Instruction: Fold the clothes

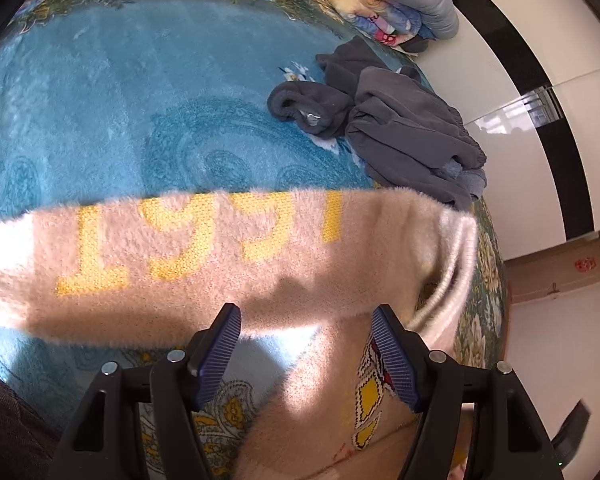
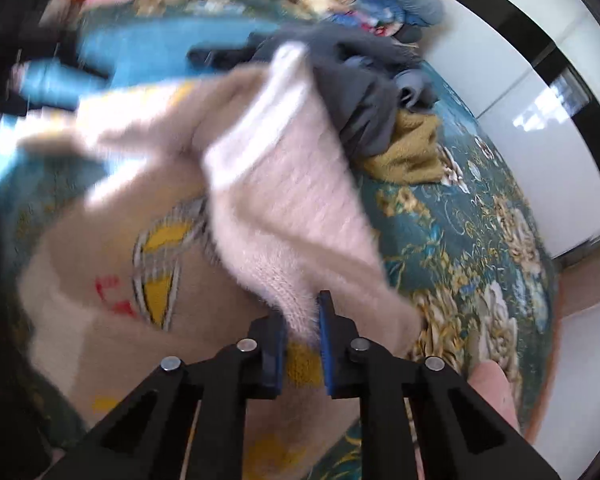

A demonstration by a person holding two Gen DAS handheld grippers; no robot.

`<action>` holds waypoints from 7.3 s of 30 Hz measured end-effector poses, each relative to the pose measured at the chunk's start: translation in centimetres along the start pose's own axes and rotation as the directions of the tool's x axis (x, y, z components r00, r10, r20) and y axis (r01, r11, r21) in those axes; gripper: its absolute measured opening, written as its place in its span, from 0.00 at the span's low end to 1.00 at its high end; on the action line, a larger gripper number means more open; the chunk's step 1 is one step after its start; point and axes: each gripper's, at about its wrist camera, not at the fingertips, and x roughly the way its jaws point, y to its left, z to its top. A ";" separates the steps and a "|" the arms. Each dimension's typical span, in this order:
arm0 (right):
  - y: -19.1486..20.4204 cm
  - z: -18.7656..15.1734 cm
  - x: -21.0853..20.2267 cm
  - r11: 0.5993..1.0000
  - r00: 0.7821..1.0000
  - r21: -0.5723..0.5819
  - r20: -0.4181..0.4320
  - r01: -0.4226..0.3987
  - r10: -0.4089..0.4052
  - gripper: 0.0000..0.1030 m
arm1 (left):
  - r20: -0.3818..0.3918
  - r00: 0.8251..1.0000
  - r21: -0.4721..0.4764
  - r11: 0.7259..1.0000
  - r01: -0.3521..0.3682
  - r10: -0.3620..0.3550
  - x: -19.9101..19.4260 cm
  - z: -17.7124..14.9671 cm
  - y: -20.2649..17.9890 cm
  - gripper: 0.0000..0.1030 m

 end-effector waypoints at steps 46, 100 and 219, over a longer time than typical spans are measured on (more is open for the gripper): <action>3.2 0.0 7.6 0.974 0.971 0.013 -0.078 -0.225 0.225 0.11 | -0.025 0.997 -0.142 0.987 -0.076 0.073 1.0 1.2 4.2 0.72; -15.8 -2.6 0.7 0.680 0.980 0.709 0.188 -0.184 0.069 0.43 | -0.055 0.982 -0.377 0.907 -0.187 0.179 1.2 0.2 7.8 0.50; -27.9 -1.3 -6.1 0.565 0.924 0.776 0.377 -0.279 -0.062 0.07 | 0.084 0.982 0.091 0.980 -0.174 0.167 0.1 -1.9 -1.6 0.62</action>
